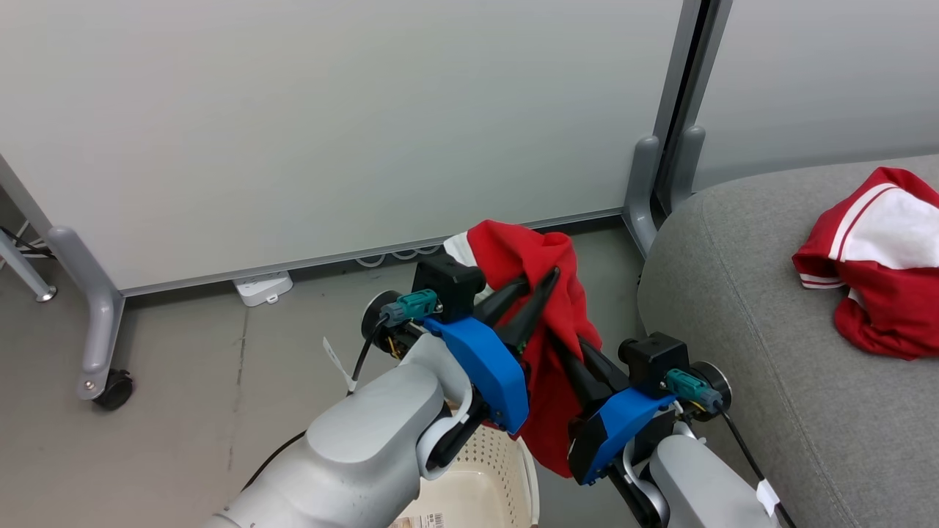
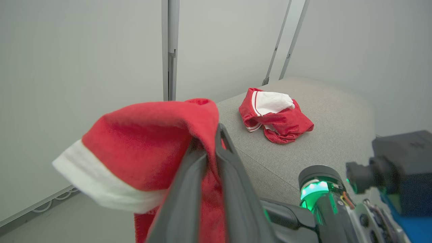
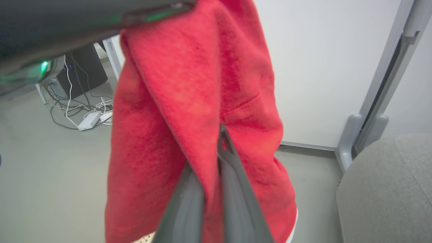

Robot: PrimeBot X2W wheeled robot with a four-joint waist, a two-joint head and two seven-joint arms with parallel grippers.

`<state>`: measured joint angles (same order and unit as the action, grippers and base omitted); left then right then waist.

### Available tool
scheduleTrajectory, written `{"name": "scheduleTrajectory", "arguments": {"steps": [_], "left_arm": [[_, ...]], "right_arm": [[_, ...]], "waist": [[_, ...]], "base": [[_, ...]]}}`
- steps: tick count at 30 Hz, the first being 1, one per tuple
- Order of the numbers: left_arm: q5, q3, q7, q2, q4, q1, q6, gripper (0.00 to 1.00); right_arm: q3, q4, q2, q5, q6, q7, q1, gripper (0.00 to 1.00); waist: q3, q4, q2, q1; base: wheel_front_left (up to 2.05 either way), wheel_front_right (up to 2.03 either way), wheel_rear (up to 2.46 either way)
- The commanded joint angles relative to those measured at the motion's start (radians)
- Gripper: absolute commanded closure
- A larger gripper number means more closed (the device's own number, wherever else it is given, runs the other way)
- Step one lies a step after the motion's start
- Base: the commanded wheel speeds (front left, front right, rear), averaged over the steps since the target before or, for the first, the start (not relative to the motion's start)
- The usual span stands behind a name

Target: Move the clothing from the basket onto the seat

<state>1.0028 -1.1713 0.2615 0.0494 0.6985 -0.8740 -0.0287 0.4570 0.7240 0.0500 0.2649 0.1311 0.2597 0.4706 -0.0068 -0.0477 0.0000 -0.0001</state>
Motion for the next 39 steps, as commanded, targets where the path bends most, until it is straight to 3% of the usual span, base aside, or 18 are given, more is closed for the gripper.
{"name": "scheduleTrajectory", "arguments": {"steps": [1,8,16,28,39], "left_arm": [[0.006,-0.003,0.005,0.002,0.002,-0.004,0.004,0.00],[-0.013,0.008,0.005,0.002,-0.003,-0.006,0.005,0.00],[-0.110,0.116,0.004,0.033,-0.052,0.073,0.002,0.00],[-0.426,0.427,0.004,0.155,-0.281,0.403,-0.022,0.00],[-0.615,0.660,0.004,0.129,-0.411,0.617,-0.069,0.00]], "right_arm": [[0.002,-0.004,0.001,-0.001,-0.001,0.003,-0.004,1.00],[-0.012,-0.009,0.001,-0.011,-0.001,0.005,-0.004,1.00],[-0.045,-0.015,0.001,-0.021,-0.001,0.007,-0.006,1.00],[-0.122,-0.062,0.001,-0.060,-0.001,0.007,-0.019,1.00],[-0.161,-0.069,0.001,-0.090,-0.001,0.007,-0.037,1.00]], "waist": [[0.001,-0.001,0.0000,0.0001],[0.010,0.000,0.0000,0.0001],[0.022,0.009,0.0000,0.0001],[0.058,0.033,0.0000,0.0001],[0.052,0.053,0.0000,0.0001]], "base": [[0.00,0.00,0.00],[0.00,0.00,0.00],[0.00,0.00,0.00],[0.00,0.00,0.00],[0.00,0.00,0.00]]}}
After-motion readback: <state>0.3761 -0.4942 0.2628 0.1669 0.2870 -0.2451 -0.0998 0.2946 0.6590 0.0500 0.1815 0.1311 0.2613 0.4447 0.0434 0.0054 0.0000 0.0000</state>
